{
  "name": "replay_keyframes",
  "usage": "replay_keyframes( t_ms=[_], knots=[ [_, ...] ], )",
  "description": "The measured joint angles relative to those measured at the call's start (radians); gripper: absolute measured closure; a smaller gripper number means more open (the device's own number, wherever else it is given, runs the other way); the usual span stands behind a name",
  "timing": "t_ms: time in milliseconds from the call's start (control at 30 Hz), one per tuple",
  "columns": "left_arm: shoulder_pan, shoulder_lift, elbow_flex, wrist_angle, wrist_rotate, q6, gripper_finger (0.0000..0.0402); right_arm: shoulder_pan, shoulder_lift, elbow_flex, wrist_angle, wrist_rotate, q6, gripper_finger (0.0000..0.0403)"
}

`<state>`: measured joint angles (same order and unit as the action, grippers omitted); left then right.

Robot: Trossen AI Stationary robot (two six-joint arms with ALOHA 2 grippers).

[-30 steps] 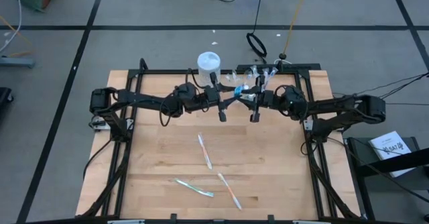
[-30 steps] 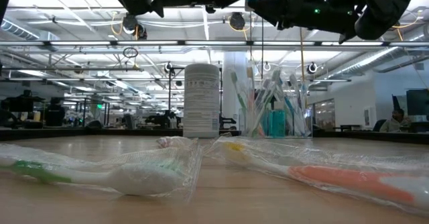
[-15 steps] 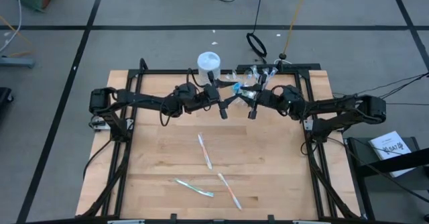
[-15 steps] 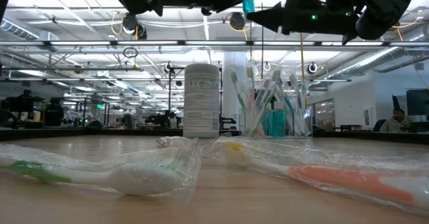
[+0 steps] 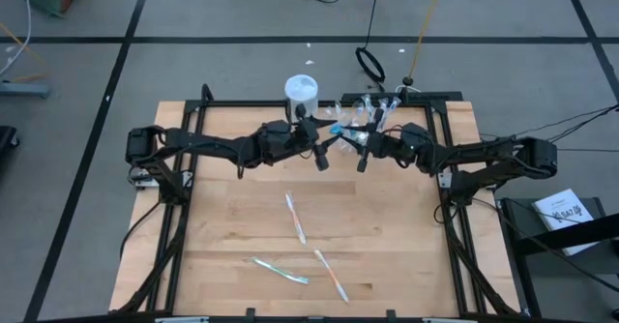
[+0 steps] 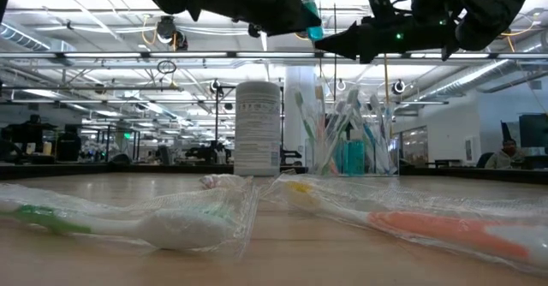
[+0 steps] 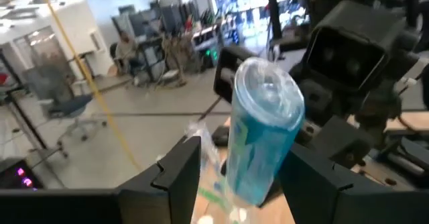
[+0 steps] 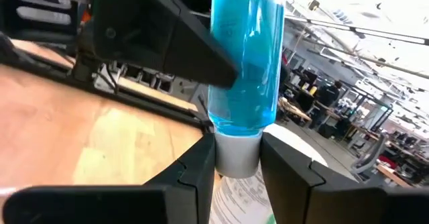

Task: Pick & Place toothbrushing station
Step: Put the blue mouthwash into the transparent organizer

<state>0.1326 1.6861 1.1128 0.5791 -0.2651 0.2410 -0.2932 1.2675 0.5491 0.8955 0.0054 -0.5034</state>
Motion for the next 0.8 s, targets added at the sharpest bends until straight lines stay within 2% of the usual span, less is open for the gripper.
replay_keyframes(
  t_ms=[333, 500, 800],
  knots=[
    [-0.001, 0.001, -0.001, -0.015, -0.010, 0.041, 0.0264, 0.000, -0.001, 0.001, -0.041, 0.014, -0.045, 0.0303],
    [0.001, 0.001, 0.000, -0.048, -0.015, 0.023, 0.0287, 0.002, 0.000, 0.001, -0.054, 0.096, -0.074, 0.0303],
    [0.003, -0.001, 0.000, -0.082, -0.027, -0.042, 0.0284, 0.034, 0.000, 0.001, -0.060, 0.130, -0.120, 0.0303]
  ],
)
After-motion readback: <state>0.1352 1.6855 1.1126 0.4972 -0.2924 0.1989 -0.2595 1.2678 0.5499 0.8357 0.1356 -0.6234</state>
